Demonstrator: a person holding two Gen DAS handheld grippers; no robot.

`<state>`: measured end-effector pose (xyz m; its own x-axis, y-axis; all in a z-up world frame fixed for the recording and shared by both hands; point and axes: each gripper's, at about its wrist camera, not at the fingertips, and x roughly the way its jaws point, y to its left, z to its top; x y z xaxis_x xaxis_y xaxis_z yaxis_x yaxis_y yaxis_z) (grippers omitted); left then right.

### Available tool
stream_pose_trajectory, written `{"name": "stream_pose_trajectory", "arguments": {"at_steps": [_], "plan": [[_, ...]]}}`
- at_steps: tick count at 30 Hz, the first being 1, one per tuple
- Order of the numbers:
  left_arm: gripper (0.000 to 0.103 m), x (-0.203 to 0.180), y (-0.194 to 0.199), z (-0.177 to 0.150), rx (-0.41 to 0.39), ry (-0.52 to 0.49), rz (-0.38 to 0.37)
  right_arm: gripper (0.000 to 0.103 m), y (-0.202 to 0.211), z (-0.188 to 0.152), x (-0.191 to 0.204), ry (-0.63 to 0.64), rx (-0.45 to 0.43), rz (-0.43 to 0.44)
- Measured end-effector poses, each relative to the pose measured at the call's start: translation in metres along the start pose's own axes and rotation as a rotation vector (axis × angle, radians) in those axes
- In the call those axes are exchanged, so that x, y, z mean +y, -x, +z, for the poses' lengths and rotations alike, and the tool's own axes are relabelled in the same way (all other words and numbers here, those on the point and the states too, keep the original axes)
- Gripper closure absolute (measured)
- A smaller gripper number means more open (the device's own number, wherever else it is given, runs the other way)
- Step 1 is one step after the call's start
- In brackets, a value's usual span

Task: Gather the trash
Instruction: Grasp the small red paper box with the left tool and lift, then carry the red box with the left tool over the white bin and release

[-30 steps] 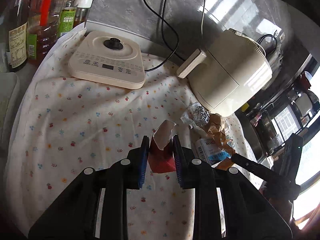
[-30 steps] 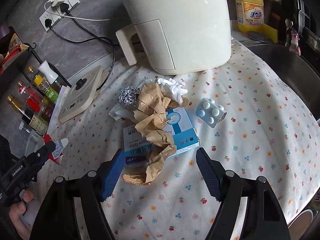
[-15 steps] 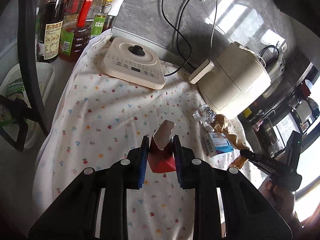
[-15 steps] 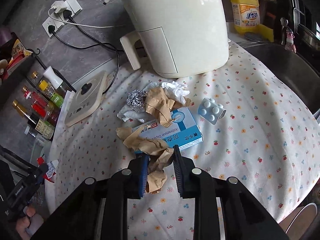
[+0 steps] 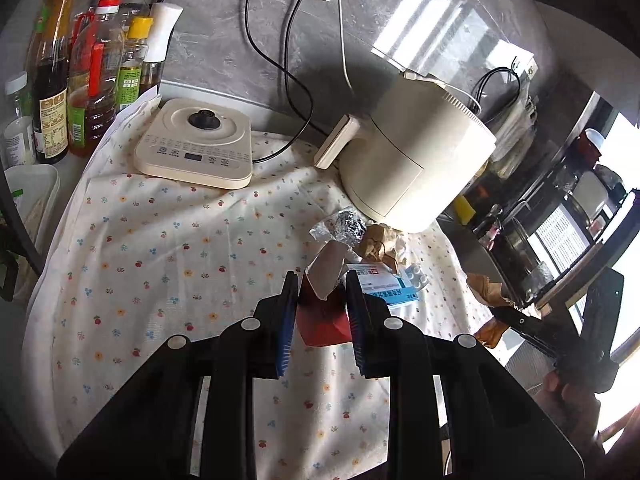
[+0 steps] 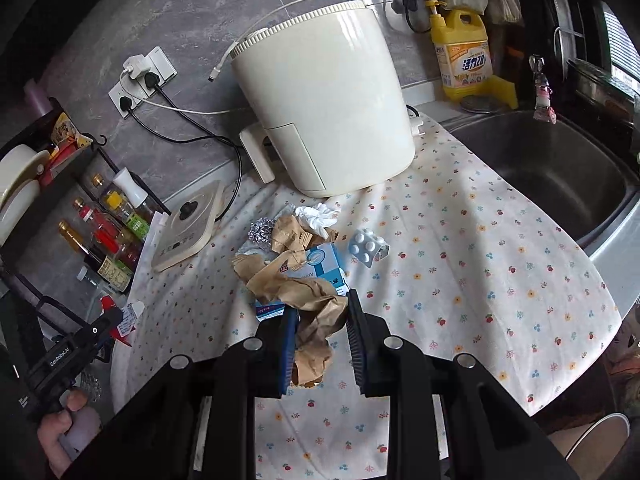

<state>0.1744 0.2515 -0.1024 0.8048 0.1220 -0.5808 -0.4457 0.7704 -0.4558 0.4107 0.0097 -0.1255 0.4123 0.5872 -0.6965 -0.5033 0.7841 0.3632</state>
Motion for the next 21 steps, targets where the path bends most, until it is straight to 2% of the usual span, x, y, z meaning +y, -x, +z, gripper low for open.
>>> {"name": "stream_pose_trajectory", "arguments": {"at_steps": [4, 10, 21], "plan": [[0.079, -0.041, -0.007, -0.02, 0.022, 0.012, -0.026, 0.079, 0.037, -0.006, -0.04, -0.017, -0.007, -0.019], [0.079, -0.11, -0.028, -0.058, 0.096, -0.061, -0.079, 0.079, 0.09, -0.024, -0.108, -0.092, -0.04, -0.067], [0.079, -0.219, -0.063, -0.121, 0.233, -0.205, -0.215, 0.079, 0.173, -0.079, -0.217, -0.246, -0.102, -0.229]]}}
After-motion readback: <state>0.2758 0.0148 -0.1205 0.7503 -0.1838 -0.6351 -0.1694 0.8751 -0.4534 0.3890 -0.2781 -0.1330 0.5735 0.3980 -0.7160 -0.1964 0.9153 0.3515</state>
